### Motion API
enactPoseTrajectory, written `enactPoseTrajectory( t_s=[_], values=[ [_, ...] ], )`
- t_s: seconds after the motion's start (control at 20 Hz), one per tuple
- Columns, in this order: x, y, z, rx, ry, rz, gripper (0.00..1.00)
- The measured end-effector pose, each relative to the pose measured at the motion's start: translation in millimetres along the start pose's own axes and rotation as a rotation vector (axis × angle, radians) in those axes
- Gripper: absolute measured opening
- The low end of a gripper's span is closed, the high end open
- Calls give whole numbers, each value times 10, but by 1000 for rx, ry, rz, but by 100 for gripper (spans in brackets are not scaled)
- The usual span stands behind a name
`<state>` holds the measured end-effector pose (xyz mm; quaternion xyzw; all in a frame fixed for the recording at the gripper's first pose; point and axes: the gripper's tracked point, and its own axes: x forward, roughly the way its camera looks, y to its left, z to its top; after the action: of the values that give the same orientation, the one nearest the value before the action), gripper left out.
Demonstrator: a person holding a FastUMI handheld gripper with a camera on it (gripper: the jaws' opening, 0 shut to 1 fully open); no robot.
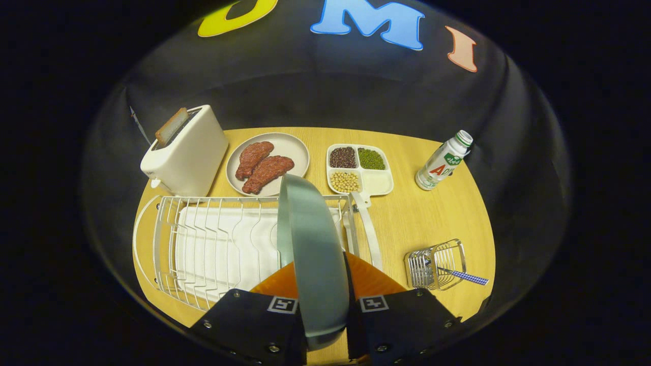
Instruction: Take the plate from the dish rack, then take the spoon from the basket and place it into the plate.
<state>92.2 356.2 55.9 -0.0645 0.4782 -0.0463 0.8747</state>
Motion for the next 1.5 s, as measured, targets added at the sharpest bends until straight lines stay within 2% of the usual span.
enactPoseTrajectory(
  t_s=[0.2, 0.6, 1.05, 1.5],
  values=[
    [-96, -96, 81, 5, -29, -5, 30],
    [-636, -578, -93, 97, -79, 89, 30],
    [-1027, -1211, -642, 170, -81, 181, 29],
    [-968, -1589, -1445, 238, -7, 256, 29]
  ],
)
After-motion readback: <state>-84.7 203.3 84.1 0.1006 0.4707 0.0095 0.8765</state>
